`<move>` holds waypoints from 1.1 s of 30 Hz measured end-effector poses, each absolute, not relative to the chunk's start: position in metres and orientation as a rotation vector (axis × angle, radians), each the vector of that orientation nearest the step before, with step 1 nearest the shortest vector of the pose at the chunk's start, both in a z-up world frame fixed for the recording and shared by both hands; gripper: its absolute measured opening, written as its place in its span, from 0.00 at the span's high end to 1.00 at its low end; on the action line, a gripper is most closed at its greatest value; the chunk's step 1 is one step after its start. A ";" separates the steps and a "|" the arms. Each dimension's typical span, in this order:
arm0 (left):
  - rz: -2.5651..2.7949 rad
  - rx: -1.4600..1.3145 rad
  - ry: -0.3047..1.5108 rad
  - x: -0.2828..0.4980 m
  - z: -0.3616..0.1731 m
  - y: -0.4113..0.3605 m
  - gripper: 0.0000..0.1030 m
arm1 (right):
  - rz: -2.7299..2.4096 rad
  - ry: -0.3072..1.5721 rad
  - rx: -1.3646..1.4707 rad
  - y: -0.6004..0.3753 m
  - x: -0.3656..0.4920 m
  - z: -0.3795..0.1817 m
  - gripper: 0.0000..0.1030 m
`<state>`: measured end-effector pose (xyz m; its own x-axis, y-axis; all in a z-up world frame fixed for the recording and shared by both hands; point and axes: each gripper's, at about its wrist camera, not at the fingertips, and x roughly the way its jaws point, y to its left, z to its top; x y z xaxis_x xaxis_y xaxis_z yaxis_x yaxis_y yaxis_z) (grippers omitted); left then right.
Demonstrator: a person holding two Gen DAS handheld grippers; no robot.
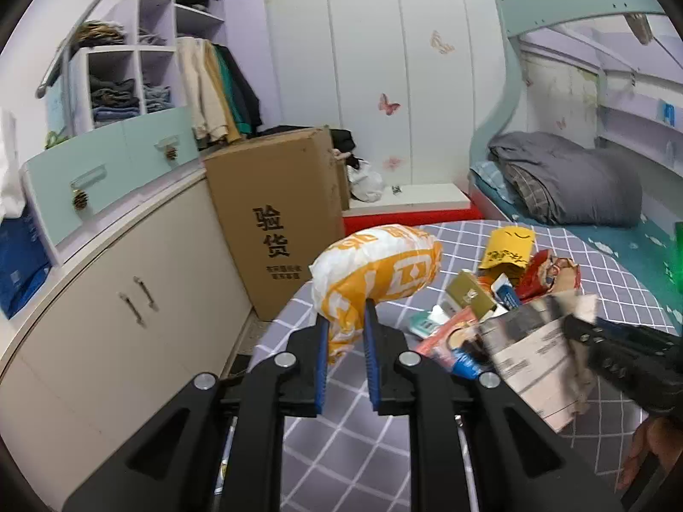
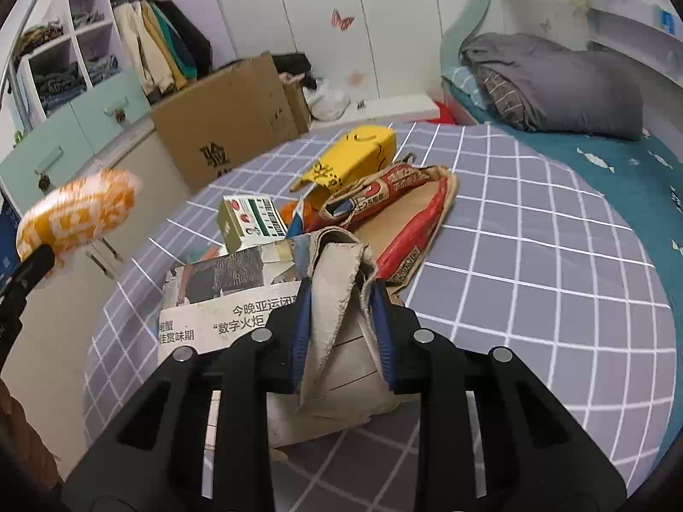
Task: Collect trash
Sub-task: 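Carry the snack bag and newspaper to the wastebasket with both tools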
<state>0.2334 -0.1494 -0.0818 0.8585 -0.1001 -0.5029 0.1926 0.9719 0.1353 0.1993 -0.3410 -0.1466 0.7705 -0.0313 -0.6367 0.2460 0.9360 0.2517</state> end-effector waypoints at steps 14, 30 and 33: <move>-0.108 0.090 0.499 0.188 -0.077 -0.081 0.86 | -0.077 0.575 0.318 -0.284 0.165 -0.100 0.74; 0.006 0.023 0.550 0.166 -0.100 0.031 0.86 | 0.132 0.631 0.162 -0.138 0.182 -0.098 0.73; 0.041 0.007 0.573 0.166 -0.108 0.060 0.86 | 0.169 0.643 0.131 -0.107 0.188 -0.101 0.73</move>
